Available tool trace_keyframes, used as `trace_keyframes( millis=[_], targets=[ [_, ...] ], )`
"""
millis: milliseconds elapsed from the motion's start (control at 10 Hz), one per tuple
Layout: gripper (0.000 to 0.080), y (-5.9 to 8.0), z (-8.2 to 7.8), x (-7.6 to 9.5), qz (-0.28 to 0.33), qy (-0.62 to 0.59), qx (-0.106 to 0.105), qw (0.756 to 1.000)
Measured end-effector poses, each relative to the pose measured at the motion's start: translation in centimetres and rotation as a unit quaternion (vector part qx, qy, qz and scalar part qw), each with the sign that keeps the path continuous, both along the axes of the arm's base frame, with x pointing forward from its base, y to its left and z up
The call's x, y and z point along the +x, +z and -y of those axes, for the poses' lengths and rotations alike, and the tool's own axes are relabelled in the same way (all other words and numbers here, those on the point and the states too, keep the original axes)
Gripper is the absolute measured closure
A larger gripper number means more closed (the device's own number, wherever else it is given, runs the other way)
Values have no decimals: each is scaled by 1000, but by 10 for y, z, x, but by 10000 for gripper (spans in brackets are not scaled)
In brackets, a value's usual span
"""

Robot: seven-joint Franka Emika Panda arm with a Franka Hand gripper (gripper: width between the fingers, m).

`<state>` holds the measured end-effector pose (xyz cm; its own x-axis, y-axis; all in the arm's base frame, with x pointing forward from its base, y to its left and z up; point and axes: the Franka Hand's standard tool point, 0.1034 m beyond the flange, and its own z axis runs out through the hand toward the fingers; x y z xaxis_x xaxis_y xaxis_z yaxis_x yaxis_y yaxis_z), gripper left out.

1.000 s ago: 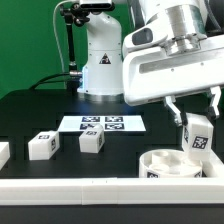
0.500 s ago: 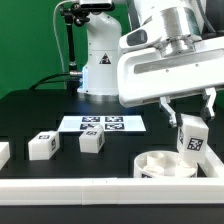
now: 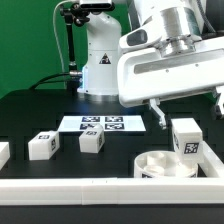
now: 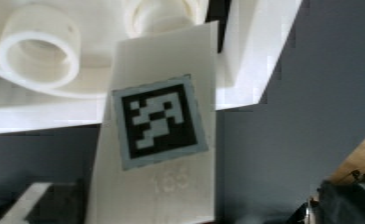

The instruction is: Assemble stool

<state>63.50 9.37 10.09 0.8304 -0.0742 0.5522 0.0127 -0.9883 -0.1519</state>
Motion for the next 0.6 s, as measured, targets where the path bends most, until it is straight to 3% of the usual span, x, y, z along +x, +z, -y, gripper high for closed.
trace_keyframes(
  millis=[600],
  targets=[
    [150,8,13,8,-2,2,-8,1000]
  ],
)
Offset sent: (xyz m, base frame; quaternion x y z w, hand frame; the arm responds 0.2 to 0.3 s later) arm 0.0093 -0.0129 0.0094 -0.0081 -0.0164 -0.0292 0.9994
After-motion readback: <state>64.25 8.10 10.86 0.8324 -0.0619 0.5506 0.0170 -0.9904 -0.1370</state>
